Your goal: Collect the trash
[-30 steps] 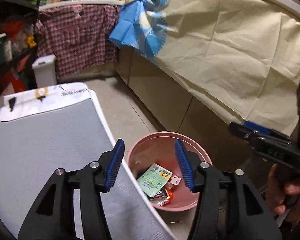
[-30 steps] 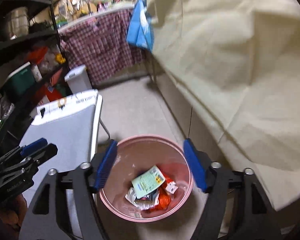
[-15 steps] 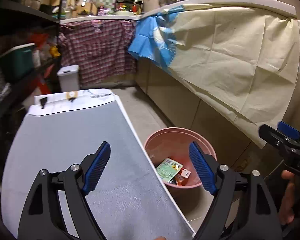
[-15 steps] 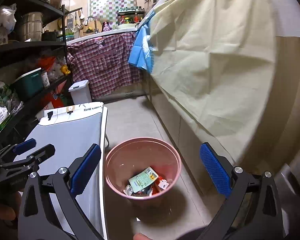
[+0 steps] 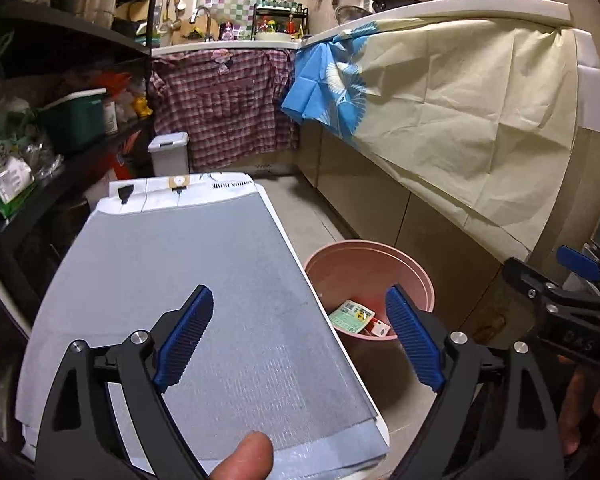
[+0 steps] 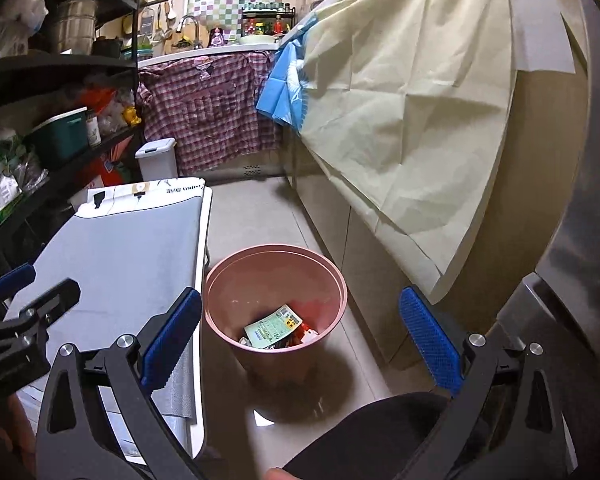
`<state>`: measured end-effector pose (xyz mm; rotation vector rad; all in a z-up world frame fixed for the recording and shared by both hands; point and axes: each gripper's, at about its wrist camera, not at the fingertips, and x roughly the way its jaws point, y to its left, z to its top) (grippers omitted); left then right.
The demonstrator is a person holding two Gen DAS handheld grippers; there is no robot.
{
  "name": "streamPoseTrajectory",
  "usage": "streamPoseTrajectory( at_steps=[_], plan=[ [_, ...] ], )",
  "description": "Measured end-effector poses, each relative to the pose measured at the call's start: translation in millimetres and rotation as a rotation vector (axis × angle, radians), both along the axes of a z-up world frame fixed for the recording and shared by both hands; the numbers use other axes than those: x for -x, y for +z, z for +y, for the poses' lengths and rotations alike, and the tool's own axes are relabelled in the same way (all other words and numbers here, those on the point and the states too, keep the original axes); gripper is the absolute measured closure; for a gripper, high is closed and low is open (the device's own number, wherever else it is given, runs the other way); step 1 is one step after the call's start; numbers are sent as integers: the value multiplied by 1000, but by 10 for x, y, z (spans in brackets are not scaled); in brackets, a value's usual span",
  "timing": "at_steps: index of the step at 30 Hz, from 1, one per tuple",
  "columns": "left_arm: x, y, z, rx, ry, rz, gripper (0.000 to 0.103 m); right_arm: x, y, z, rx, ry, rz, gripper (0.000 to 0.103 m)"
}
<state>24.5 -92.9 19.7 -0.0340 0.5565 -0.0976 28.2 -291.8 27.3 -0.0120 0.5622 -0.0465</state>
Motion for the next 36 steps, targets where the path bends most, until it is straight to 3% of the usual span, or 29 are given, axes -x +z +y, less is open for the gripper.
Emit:
streamPoseTrajectory(
  at_steps=[13,36],
  plan=[
    [-104,-158,30,23,4,59,17,-38,-19,51,12,2,6,6],
    [-73,-148,26,16,-20,49,16,-57,-27,49,16,1,6,6]
  ],
)
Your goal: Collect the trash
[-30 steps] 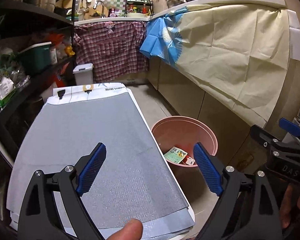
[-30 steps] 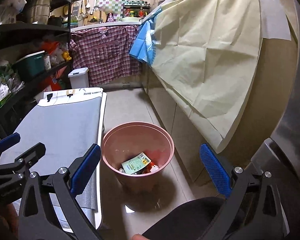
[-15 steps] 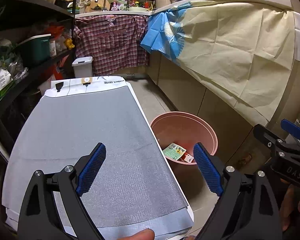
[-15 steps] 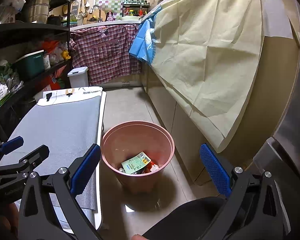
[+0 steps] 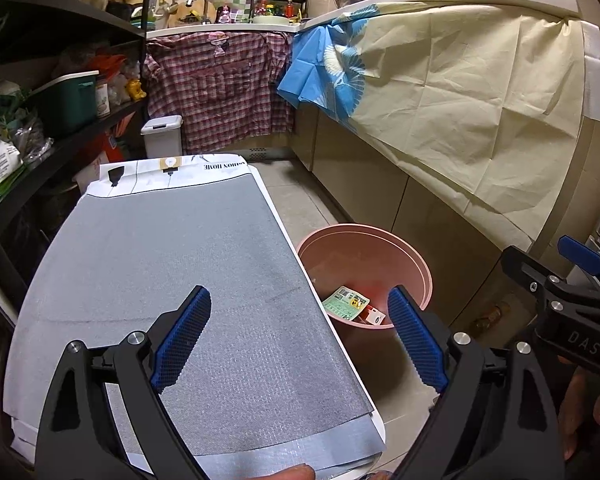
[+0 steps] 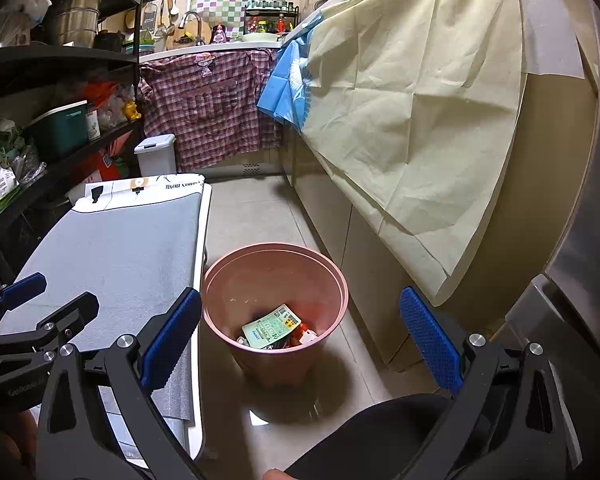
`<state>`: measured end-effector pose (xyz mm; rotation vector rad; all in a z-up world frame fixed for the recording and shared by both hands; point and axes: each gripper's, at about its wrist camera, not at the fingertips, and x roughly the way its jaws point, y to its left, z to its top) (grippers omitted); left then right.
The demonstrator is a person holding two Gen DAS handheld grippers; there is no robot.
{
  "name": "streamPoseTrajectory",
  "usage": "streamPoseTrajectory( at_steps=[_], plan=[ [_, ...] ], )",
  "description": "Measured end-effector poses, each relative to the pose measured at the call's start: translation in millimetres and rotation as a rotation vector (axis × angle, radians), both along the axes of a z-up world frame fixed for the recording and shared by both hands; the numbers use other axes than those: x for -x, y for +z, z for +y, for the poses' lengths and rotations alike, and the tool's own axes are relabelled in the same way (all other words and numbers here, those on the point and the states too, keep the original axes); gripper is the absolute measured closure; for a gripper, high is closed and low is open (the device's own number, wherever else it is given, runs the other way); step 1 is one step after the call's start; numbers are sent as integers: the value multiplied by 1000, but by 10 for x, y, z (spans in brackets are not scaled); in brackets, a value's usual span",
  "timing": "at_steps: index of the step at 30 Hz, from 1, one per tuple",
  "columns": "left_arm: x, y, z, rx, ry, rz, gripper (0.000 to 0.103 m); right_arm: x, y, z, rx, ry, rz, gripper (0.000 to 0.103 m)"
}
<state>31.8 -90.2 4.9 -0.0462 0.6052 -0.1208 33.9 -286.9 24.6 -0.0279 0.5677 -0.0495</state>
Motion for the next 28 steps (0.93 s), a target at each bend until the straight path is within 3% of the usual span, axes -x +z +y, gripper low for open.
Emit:
streamPoseTrajectory(
  at_steps=[28],
  plan=[
    [-9,-6,-16,-14,1,0,16,-5,-6,-2,2,1,0,6]
  ],
)
